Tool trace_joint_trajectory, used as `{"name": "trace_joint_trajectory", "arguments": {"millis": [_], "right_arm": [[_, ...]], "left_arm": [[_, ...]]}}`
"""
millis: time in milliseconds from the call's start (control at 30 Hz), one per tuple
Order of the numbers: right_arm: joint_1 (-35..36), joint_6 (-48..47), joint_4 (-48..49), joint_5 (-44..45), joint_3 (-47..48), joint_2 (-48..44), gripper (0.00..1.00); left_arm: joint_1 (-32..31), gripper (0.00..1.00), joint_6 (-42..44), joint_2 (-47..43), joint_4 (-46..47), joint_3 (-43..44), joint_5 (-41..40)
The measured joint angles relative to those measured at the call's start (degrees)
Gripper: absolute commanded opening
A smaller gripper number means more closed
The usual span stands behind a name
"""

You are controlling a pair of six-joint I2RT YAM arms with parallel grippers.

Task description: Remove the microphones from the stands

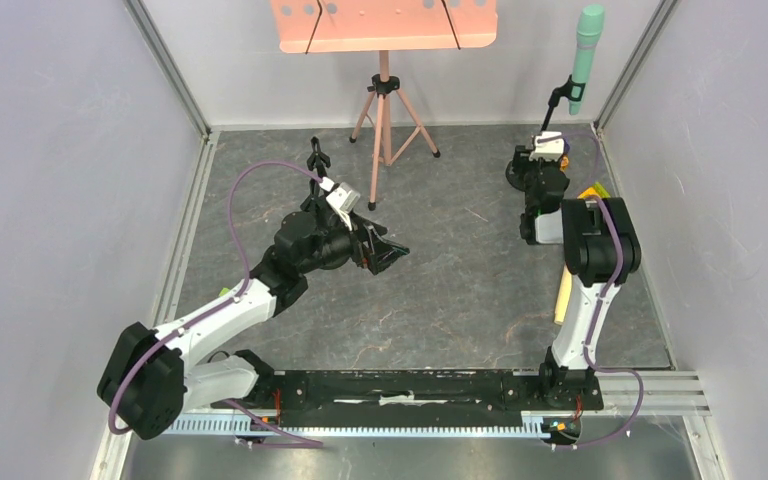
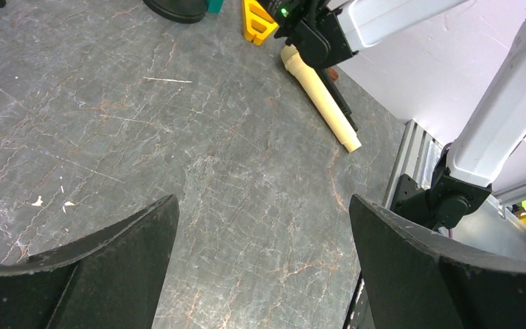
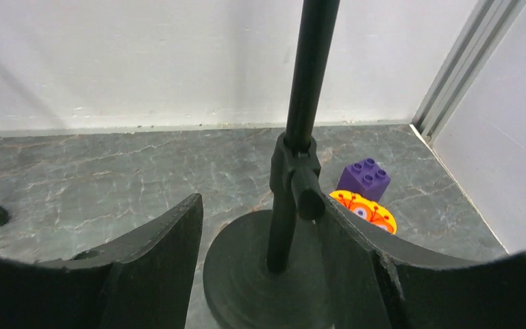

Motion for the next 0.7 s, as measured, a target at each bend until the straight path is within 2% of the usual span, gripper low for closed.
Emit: {"name": "trace_joint_trajectory", "arguments": {"millis": [233, 400, 467, 633, 700], "right_arm": [[-0.61, -0.11, -0.52, -1.66, 6.01, 4.26, 0.64], [-1.86, -0.2, -0.61, -2.95, 8.28, 6.56, 0.52], [-2.23, -0.26, -0.63, -3.65, 9.18, 7.23, 0.5], [-2.69, -0.61, -0.94, -4.68, 10.93, 8.46, 0.32], [-2.8, -0.7, -0.94, -5.03, 10.97, 8.5, 0.22]], "left_arm": [[0.0, 1.0, 0.0, 0.11, -0.11, 0.0, 0.0], [0.0, 1.0, 0.0, 0.33, -0.09, 0.0, 0.0], [0.0, 1.0, 0.0, 0.57, -0.11, 0.0, 0.02], [0.0, 1.0, 0.0, 0.66, -0.09, 0.0, 0.04], [0.0, 1.0, 0.02, 0.66, -0.09, 0.0, 0.04]]}}
